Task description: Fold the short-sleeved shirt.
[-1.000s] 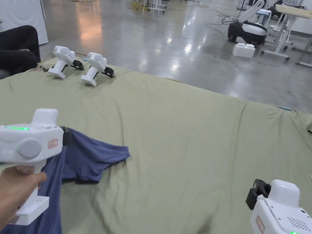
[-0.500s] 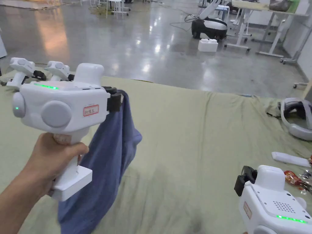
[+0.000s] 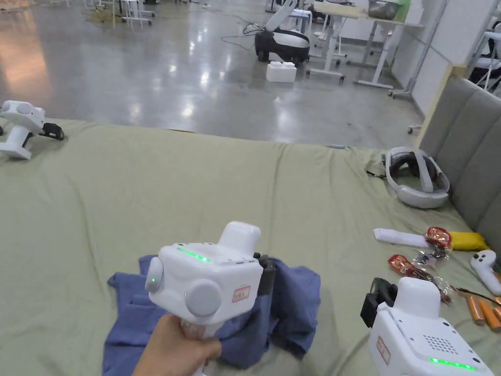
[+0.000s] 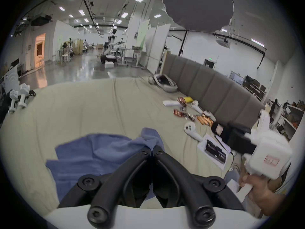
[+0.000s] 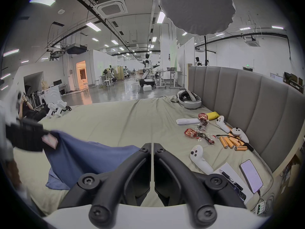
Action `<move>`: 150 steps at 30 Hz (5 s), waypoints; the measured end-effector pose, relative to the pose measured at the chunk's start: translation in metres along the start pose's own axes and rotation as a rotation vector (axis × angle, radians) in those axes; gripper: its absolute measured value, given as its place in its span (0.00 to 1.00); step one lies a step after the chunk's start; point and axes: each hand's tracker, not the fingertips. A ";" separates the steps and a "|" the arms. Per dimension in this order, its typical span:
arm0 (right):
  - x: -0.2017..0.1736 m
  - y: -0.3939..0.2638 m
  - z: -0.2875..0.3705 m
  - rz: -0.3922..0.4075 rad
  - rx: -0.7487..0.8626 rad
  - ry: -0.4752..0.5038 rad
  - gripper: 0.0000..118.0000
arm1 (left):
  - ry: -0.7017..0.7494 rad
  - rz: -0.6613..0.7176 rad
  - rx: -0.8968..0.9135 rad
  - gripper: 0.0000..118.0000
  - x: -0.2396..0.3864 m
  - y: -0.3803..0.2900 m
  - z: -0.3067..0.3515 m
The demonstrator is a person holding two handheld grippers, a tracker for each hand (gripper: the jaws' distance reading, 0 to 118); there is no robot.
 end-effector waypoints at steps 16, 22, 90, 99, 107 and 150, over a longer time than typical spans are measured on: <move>-0.037 0.005 -0.007 0.039 -0.003 0.071 0.04 | 0.180 0.135 0.138 0.55 -0.031 -0.048 0.042; -0.060 0.030 -0.009 0.044 0.063 0.115 0.04 | 0.385 0.113 0.304 0.55 -0.065 -0.028 0.090; -0.033 0.000 -0.173 0.120 -0.503 0.109 0.46 | 0.500 0.369 -0.199 0.07 -0.256 -0.031 -0.002; -0.046 -0.034 -0.244 0.137 -0.738 0.153 0.48 | 0.492 0.332 -0.152 0.07 -0.231 -0.034 0.020; -0.061 -0.040 -0.234 0.098 -0.715 0.160 0.07 | 0.498 0.323 -0.158 0.07 -0.228 -0.038 0.021; -0.006 0.279 -0.074 0.111 0.085 0.030 0.05 | 0.758 0.285 0.283 0.07 -0.305 0.161 0.258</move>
